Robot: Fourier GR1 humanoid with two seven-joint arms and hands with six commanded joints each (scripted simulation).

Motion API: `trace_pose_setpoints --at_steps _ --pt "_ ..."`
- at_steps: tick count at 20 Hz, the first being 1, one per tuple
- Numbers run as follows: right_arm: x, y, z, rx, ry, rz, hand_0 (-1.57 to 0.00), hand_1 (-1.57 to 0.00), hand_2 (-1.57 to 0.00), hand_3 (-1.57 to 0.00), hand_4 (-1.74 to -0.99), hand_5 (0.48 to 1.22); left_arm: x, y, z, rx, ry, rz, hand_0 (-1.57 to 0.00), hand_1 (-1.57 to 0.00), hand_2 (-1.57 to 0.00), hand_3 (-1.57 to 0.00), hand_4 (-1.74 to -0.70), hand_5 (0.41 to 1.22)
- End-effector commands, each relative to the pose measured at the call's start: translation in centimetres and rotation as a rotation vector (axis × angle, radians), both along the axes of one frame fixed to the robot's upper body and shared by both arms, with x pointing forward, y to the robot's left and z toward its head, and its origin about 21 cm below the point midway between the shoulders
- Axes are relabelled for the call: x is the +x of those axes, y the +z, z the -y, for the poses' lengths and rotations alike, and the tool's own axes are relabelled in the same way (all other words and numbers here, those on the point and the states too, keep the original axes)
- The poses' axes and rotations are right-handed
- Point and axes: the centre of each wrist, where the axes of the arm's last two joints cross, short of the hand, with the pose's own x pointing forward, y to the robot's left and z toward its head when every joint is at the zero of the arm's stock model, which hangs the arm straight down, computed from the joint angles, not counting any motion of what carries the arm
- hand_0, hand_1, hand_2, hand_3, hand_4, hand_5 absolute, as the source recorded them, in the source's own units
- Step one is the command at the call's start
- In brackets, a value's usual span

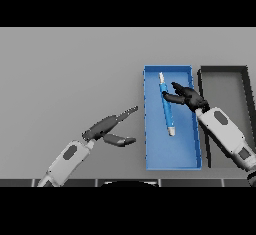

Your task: Pick up the blue pipe and place it into the blue bin.

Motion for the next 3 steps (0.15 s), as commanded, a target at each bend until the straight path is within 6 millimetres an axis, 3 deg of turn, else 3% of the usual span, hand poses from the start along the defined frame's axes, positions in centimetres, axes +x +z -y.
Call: trace_pose_setpoints --at_steps 1,3 --pt "0.06 -0.13 -0.12 -0.003 -0.010 -0.008 -0.02 -0.01 -0.01 -0.01 -1.186 0.766 0.01 -0.09 -0.06 -0.004 -0.004 0.001 0.00 0.00 0.00 0.00 -0.83 0.472" --pt "0.26 0.05 -0.05 -0.006 -0.001 -0.006 -0.02 -0.01 -0.01 -0.01 -1.186 0.769 0.19 0.61 0.07 -0.022 -0.006 0.015 0.00 0.00 0.00 0.00 -0.83 0.474"
